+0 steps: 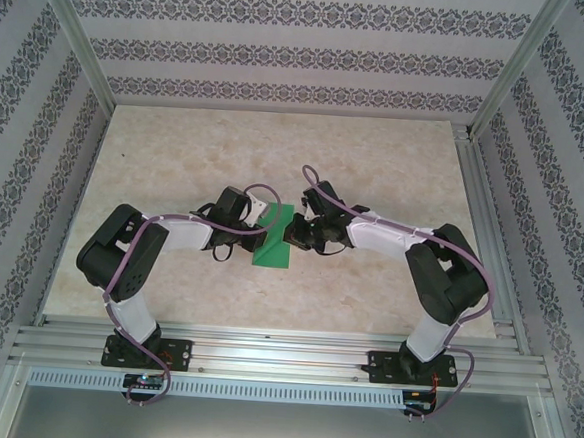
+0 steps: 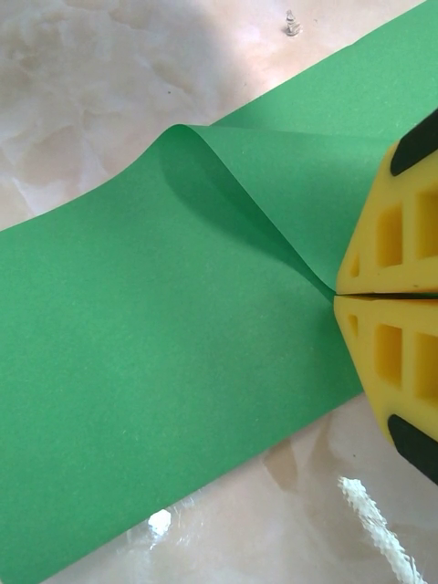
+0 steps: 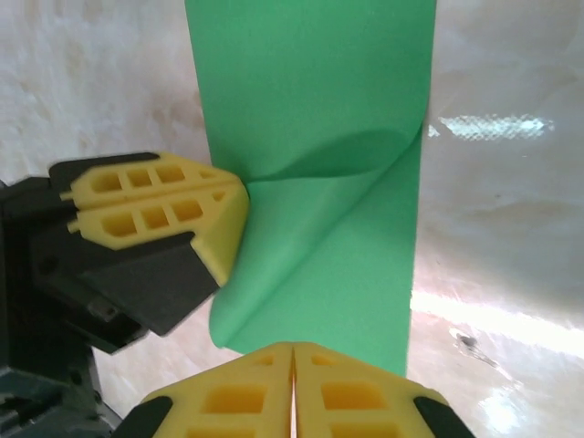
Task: Fold a paper plane with a square sheet of paper (fold left side to right side)
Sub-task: Fold the triangle a second time at the center of the table.
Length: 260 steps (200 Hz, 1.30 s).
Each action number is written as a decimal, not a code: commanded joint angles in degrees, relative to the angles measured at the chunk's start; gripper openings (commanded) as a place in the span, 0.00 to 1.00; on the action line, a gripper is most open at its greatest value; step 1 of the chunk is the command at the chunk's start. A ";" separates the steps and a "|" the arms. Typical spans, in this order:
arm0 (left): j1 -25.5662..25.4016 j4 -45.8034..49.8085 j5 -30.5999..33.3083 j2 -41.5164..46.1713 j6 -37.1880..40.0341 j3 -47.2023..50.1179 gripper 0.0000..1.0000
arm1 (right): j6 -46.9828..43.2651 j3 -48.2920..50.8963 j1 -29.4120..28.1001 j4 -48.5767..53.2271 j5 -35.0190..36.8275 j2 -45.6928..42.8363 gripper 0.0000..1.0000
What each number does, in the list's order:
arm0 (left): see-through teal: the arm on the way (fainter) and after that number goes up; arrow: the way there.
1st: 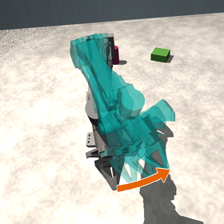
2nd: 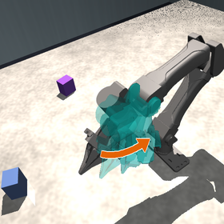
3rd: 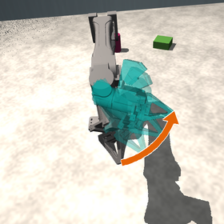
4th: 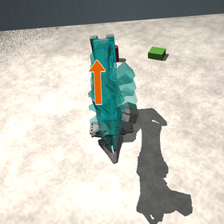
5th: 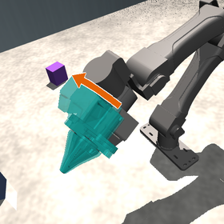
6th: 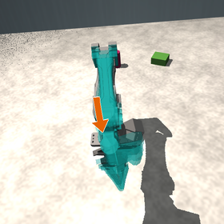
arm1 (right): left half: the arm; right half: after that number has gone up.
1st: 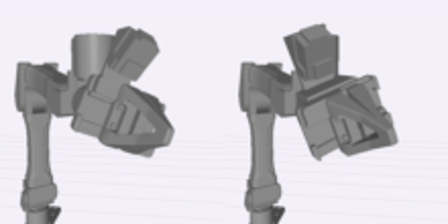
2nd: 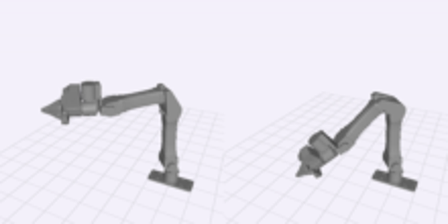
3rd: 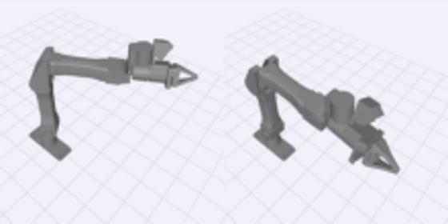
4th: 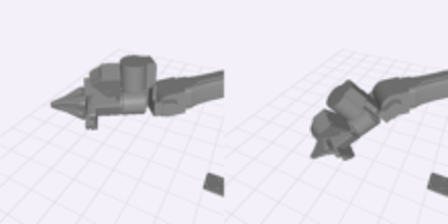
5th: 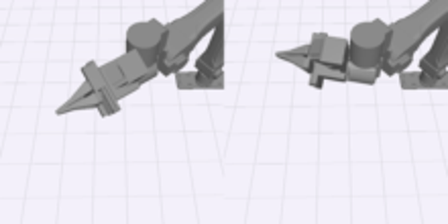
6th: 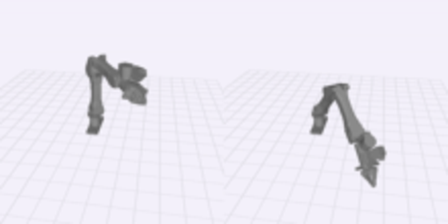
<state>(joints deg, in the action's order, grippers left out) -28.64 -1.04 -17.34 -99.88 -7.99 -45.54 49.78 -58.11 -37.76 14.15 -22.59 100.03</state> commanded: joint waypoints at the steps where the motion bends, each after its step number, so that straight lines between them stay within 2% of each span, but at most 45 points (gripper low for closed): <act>1: -1.05 2.41 1.92 -2.37 -0.19 1.28 0.10 | 6.83 0.49 -0.52 -8.90 -0.80 1.73 0.07; 80: -1.44 2.53 2.57 -2.51 0.17 1.18 0.10 | 10.16 -5.06 -2.34 -8.53 1.19 9.59 0.06; 197: -1.68 2.52 2.85 -2.69 0.43 1.14 0.10 | 8.84 -7.72 -2.85 -4.81 3.98 11.57 0.06; 260: -1.82 2.44 3.06 -2.69 0.36 1.11 0.10 | 7.88 -5.21 -3.20 -3.11 5.01 11.78 0.06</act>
<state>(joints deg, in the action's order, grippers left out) -29.43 -1.61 -15.88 -99.98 -7.97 -45.54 58.83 -64.25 -40.14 9.43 -19.51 111.72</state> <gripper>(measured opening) 0.096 0.063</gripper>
